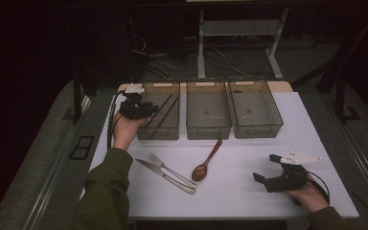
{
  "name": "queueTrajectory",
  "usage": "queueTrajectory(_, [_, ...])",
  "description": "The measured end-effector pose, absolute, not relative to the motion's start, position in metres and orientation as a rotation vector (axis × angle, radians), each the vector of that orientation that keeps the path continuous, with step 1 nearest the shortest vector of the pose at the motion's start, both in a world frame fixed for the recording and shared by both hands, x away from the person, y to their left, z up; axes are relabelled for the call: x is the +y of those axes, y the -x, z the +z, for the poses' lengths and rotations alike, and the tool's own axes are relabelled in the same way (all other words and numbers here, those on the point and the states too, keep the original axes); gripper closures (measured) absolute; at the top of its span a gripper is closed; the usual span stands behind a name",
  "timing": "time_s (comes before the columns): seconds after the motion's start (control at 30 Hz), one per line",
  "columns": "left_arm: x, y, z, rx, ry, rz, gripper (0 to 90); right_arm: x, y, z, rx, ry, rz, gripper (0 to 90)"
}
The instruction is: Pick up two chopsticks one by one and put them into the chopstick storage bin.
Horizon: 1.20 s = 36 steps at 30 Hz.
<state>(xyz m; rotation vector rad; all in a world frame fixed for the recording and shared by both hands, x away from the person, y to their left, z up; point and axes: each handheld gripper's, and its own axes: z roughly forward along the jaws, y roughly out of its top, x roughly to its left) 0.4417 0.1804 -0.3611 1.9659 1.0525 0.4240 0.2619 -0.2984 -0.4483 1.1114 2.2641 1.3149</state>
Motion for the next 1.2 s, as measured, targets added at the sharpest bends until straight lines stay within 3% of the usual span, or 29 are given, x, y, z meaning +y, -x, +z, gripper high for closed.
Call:
queueTrajectory(0.47, [0.178, -0.392, -0.350, 0.852, -1.935, 0.367, 41.5, -0.297, -0.262, -0.448, 2.267, -1.117, 1.311, 1.5])
queueTrajectory(0.8, [0.167, -0.345, -0.370, 0.763, -1.933, 0.298, 26.7, -0.297, -0.262, -0.446, 2.298, -1.117, 1.290, 1.5])
queueTrajectory(1.2, [0.163, -0.302, -0.395, 0.698, -1.918, 0.305, 10.3, -0.296, -0.261, -0.439, 2.329, -1.099, 1.272, 1.5])
